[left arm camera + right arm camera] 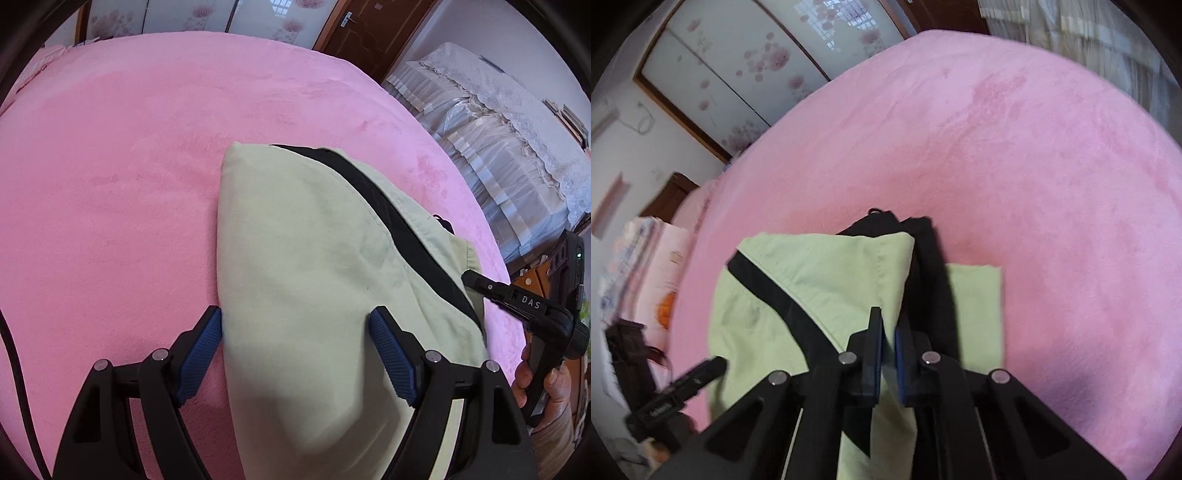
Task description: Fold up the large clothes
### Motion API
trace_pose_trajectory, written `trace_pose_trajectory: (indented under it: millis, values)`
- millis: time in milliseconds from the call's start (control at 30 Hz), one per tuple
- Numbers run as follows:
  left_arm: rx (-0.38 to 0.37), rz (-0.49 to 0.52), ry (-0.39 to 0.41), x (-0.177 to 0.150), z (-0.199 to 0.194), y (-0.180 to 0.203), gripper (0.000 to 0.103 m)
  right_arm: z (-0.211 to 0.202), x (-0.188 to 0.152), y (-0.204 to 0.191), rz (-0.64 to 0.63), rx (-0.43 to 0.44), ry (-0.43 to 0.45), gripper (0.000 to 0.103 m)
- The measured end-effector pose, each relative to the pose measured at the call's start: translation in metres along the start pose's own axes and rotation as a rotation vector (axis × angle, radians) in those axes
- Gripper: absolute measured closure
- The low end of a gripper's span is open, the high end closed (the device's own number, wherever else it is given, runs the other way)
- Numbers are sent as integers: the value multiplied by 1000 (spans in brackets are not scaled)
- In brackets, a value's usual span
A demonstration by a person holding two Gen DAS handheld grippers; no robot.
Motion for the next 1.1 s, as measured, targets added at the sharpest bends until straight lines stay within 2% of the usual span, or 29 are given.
trace_pose_trajectory:
  millis: [33,100,167,267,333,433,600,833,933,967,1033,1100]
  values:
    - [6,13,9,0,-1,3,24,-2,1,-4,-49,-69,12,100]
    - [23,45,11,-1,1,5,25,1,2,-7,-102,-146,9,100]
    - [45,55,-4,-2,6,7,27,9,0,-2,-104,-177,-4,100]
    - [25,27,-46,-6,18,2,27,25,-9,21,-63,-229,-42,103]
    - [31,17,-46,-8,21,-4,27,30,-16,38,-50,-284,-65,103]
    - [34,35,-37,-9,18,-8,27,23,-20,50,-29,-266,-53,103]
    - [50,65,-33,-10,11,-4,27,-3,-18,40,-44,-261,0,103]
    - [59,51,-60,-4,-14,1,26,-52,-12,0,-78,-210,61,102]
    - [58,53,-23,2,-41,6,23,-74,-6,-20,-80,-158,76,102]
    - [66,55,-8,2,-50,6,18,-82,-5,-25,-81,-140,76,100]
    - [109,66,36,6,-74,11,10,-97,-4,-39,-88,-109,87,87]
    - [138,72,62,8,-95,14,9,-116,-5,-54,-104,-75,106,54]
Point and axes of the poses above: each gripper's, at about its wrist camera, not at the fingertips, and z roughly the way its jaws point, y to its right, x to its top, the point moved 4 cm from there along z, roughly the way its jaws point, and after that the axes turned 6 degrees about x, right-handed, at the moved point
